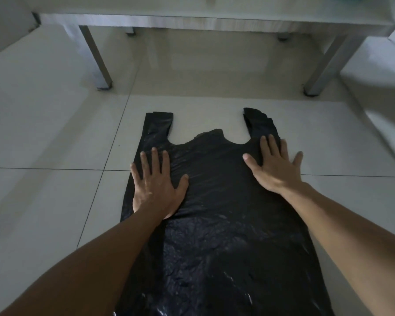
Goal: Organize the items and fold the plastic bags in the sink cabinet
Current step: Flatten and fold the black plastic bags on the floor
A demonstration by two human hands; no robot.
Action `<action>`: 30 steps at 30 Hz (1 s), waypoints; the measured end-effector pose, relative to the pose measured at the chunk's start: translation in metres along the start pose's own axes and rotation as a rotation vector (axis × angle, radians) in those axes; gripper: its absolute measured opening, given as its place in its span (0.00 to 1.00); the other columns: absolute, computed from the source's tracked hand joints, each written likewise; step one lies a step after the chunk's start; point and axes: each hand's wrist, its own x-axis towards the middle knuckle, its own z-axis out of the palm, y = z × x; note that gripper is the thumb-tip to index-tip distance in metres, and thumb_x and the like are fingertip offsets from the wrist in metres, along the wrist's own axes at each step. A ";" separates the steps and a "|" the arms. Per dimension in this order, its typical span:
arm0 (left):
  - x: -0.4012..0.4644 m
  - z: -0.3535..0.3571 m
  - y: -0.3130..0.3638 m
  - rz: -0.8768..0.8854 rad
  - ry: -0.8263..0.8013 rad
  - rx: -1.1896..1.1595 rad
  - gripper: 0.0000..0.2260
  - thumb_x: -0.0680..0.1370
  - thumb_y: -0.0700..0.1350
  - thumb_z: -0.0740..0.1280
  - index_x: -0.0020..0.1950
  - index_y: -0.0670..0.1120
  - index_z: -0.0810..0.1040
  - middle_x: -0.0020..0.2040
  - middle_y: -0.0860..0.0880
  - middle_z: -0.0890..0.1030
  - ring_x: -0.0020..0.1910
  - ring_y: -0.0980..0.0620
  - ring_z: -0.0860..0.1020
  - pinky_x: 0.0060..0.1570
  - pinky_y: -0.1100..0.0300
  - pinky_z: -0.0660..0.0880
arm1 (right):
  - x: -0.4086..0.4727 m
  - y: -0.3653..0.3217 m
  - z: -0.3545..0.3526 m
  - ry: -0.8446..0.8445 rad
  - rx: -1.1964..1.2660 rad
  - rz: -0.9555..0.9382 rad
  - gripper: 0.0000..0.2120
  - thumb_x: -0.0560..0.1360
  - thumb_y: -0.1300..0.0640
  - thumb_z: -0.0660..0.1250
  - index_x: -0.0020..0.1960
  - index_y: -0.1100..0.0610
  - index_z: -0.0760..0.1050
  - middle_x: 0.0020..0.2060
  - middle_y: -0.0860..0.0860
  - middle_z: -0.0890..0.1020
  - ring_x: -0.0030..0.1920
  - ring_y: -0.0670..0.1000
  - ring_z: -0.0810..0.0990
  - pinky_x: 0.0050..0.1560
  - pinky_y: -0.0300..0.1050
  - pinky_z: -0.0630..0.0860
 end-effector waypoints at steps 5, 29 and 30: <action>0.001 -0.002 0.001 -0.004 -0.024 0.021 0.38 0.77 0.68 0.39 0.78 0.46 0.37 0.78 0.43 0.37 0.77 0.41 0.36 0.74 0.39 0.40 | -0.049 -0.016 0.011 0.152 0.021 -0.108 0.37 0.75 0.28 0.37 0.79 0.45 0.40 0.79 0.50 0.42 0.79 0.57 0.42 0.74 0.66 0.43; 0.084 -0.019 0.005 0.126 -0.067 -0.015 0.40 0.78 0.68 0.44 0.78 0.42 0.39 0.79 0.43 0.43 0.78 0.45 0.43 0.76 0.47 0.42 | -0.065 -0.012 0.031 0.145 -0.051 -0.148 0.37 0.75 0.28 0.34 0.79 0.43 0.38 0.80 0.51 0.45 0.79 0.57 0.42 0.75 0.66 0.45; 0.091 -0.022 0.002 0.114 -0.069 -0.012 0.40 0.78 0.68 0.44 0.78 0.42 0.40 0.79 0.43 0.44 0.78 0.45 0.43 0.76 0.47 0.43 | -0.065 -0.011 0.031 0.148 -0.050 -0.150 0.36 0.75 0.28 0.34 0.79 0.43 0.39 0.80 0.51 0.45 0.79 0.57 0.42 0.75 0.66 0.45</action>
